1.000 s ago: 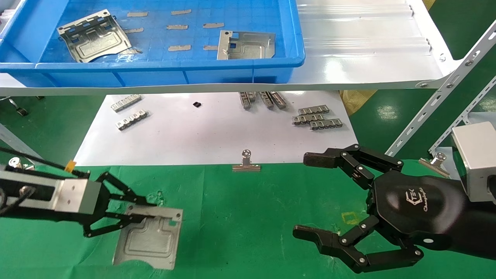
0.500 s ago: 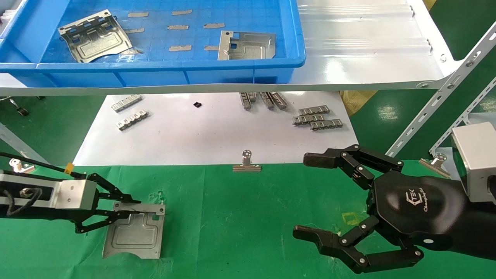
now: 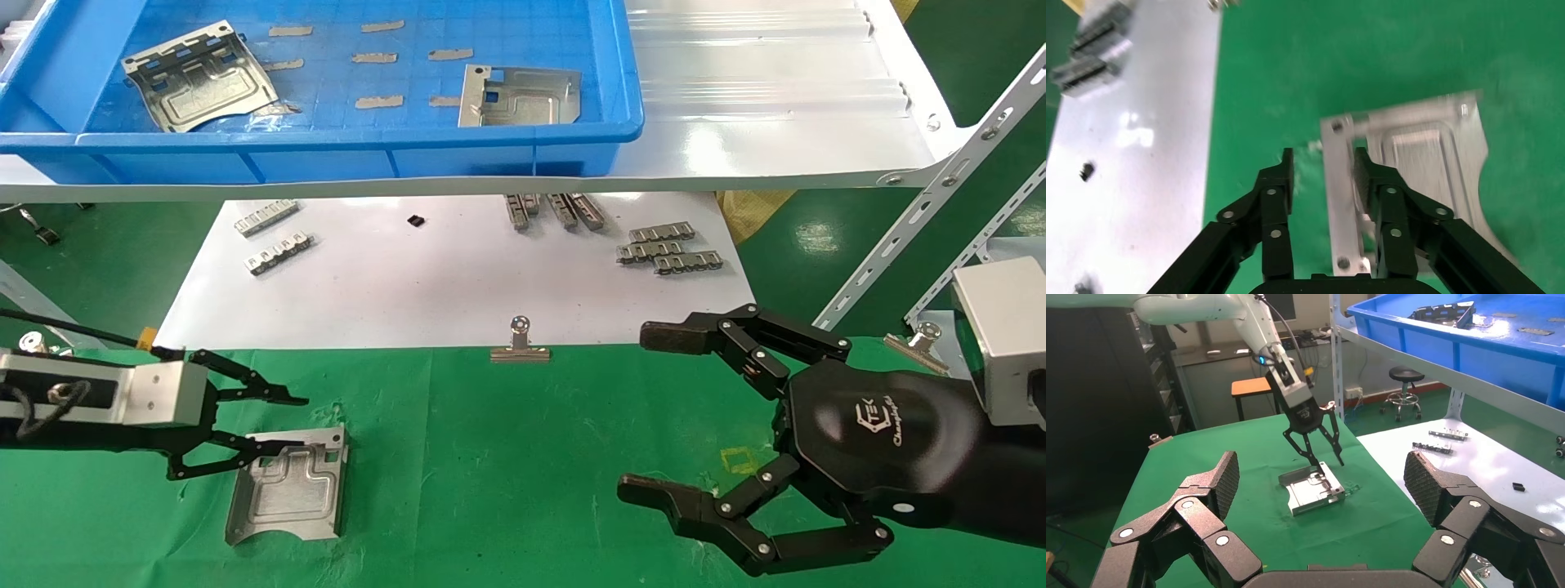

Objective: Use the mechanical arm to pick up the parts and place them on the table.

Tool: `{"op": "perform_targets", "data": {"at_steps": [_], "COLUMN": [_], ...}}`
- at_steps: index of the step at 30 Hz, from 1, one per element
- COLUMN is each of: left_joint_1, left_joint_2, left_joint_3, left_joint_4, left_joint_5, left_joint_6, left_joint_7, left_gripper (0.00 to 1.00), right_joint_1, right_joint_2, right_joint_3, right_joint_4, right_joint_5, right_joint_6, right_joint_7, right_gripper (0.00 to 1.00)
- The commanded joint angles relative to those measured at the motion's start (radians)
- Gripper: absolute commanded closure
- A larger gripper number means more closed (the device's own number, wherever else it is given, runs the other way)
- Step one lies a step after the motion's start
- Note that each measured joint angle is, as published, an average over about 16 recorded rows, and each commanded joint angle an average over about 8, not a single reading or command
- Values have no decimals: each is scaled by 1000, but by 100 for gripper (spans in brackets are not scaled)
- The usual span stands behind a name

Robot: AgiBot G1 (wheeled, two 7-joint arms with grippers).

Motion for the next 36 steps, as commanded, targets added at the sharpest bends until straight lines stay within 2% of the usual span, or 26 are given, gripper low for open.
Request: {"op": "perform_targets", "data": {"at_steps": [1, 11, 21, 36], "left_joint_1": [-2, 68, 87, 224], "left_joint_2": [3, -38, -44, -91], "left_joint_3": [-7, -22, -37, -193], "left_joint_4": [14, -4, -23, -273], "left_joint_5": [-13, -136, -154, -223], "left_joint_6": [17, 28, 25, 2], "left_joint_7": [-1, -168, -187, -357], "left_gripper": [0, 0, 0, 0], "right_joint_1": [0, 0, 0, 0], "right_joint_2": [0, 0, 0, 0], "right_joint_3": [0, 0, 0, 0], "right_joint_4": [0, 0, 0, 0], "right_joint_5": [0, 0, 0, 0], "right_joint_6": [0, 0, 0, 0], "right_joint_7": [0, 0, 0, 0], "right_gripper": [0, 0, 0, 0]}}
